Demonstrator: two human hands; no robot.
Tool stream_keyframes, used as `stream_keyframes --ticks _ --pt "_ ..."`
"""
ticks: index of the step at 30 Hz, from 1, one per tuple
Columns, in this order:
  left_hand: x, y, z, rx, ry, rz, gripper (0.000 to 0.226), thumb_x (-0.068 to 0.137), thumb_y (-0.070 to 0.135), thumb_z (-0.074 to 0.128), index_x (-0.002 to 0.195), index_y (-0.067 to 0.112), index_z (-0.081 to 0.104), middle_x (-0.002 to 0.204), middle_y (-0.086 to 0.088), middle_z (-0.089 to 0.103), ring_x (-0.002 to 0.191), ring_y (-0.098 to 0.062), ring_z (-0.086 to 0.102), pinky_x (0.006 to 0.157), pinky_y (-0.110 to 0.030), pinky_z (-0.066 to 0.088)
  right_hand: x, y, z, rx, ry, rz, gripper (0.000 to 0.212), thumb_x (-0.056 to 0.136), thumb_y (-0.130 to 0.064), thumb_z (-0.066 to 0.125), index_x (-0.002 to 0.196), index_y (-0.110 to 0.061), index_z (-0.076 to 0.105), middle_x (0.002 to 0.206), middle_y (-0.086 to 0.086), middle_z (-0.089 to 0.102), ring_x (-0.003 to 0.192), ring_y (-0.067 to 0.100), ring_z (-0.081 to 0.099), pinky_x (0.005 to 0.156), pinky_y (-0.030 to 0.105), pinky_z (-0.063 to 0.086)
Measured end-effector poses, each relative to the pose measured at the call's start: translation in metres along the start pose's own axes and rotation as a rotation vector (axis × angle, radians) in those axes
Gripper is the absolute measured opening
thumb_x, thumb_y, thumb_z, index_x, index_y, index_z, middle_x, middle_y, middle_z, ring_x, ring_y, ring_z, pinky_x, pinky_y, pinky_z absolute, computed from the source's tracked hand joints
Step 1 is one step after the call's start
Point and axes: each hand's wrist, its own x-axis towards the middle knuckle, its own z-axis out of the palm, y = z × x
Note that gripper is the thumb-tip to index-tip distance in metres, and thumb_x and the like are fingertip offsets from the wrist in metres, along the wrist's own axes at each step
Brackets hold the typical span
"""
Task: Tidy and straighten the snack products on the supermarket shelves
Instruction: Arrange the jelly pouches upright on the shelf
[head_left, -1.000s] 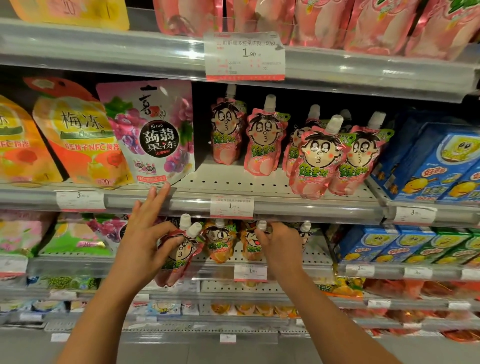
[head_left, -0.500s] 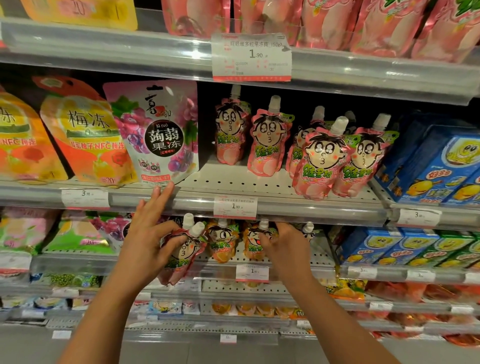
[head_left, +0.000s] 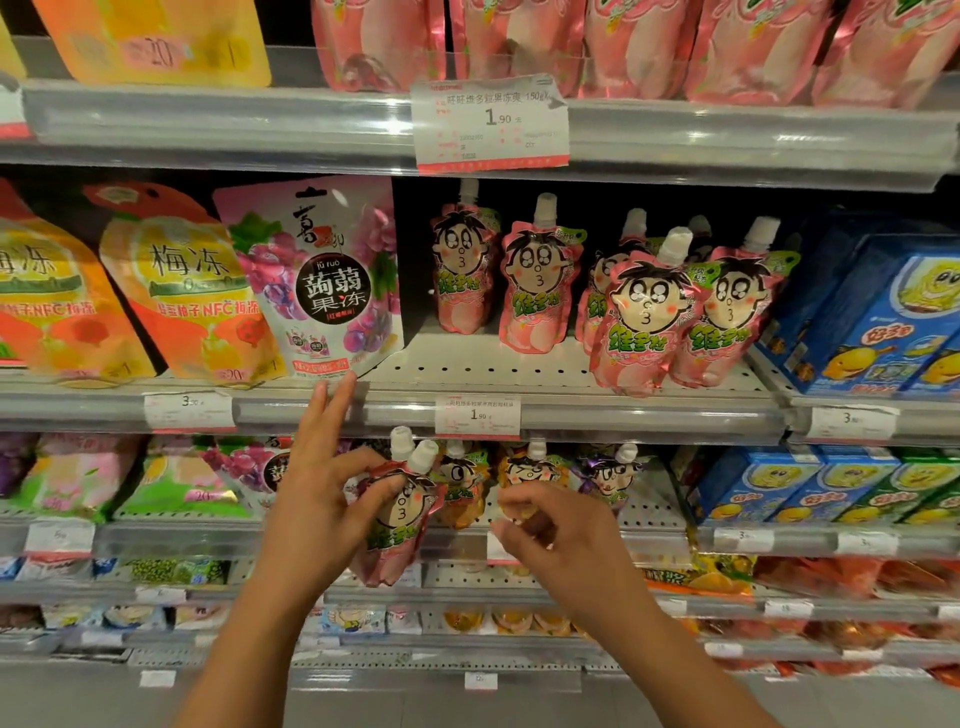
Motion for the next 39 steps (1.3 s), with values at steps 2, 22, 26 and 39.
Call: stream_keyframes --ticks 2,22,26,39 --pt "-0.002 0.017 0.004 -0.023 0.008 -0.006 0.028 0.087 0.05 0.072 0.075 0.026 0.07 0.167 0.008 0.023 0.158 -0.019 0.003 0.12 -0.055 0.021 0.0 -0.012 -0.004 0.059 -0.036 0.017 0.031 0.089 -0.044 0.073 0.118 -0.036 0.069 0.089 -0.021 0.069 0.079 0.001 0.069 0.077 0.025 0.058" --pt "0.027 0.107 0.034 -0.362 -0.156 -0.059 0.007 0.083 0.033 0.079 0.077 0.035 0.075 0.088 0.018 0.073 0.078 -0.011 0.069 0.067 -0.022 0.051 0.012 -0.006 -0.067 0.054 0.18 -0.149 0.011 0.089 -0.029 0.076 0.082 -0.025 0.068 0.074 -0.023 0.053 0.064 0.006 0.05 0.057 0.015 0.035" --pt "0.036 0.113 0.033 -0.339 -0.153 -0.063 0.009 0.081 0.036 0.077 0.074 0.04 0.072 0.083 0.014 0.072 0.073 -0.014 0.067 0.064 -0.023 0.049 0.02 0.003 -0.071 0.03 0.226 -0.218 0.023 0.087 -0.047 0.067 0.085 -0.023 0.069 0.081 -0.016 0.059 0.08 0.011 0.054 0.068 0.03 0.044" --pt "0.024 0.1 0.013 -0.293 0.033 -0.164 0.015 0.084 0.036 0.071 0.069 0.036 0.068 0.071 0.008 0.07 0.067 -0.015 0.067 0.064 -0.032 0.051 0.086 -0.082 -0.1 0.076 0.129 -0.301 0.029 0.096 -0.028 0.065 0.124 -0.029 0.065 0.116 -0.016 0.059 0.086 0.001 0.064 0.077 0.022 0.056"
